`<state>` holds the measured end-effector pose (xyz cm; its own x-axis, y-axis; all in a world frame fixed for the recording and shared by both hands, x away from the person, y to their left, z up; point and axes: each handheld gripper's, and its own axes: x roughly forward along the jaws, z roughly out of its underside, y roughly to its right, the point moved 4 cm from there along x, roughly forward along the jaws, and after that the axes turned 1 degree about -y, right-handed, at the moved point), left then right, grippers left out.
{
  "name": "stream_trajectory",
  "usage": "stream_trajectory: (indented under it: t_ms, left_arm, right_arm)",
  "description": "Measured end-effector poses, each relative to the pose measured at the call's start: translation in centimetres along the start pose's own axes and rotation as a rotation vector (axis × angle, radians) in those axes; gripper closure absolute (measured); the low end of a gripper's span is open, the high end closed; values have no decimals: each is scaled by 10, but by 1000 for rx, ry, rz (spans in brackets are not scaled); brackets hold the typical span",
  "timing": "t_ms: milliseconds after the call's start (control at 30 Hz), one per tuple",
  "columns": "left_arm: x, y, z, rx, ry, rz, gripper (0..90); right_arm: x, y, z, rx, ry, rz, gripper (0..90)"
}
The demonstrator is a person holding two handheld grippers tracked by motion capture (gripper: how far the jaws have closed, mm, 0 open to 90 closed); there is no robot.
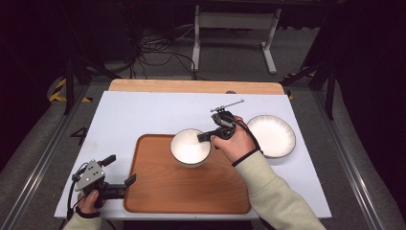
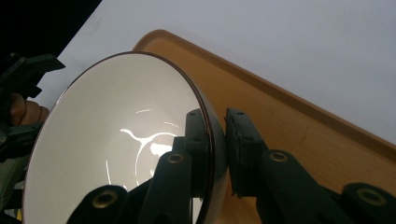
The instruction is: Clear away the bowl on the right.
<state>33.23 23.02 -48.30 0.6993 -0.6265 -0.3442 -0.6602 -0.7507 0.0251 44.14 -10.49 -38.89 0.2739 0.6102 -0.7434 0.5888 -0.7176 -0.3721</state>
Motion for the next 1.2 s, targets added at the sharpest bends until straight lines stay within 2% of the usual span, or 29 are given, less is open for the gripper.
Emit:
stream_trajectory:
  t_ms: [600,1200]
  left_arm:
    - [0,0,0,2,-2,0,4]
    - [0,1,0,7,-8,0,4]
  right_arm:
    - [25,4,15,2,-48,6,794]
    - [39,7,23,5,-87,18,793]
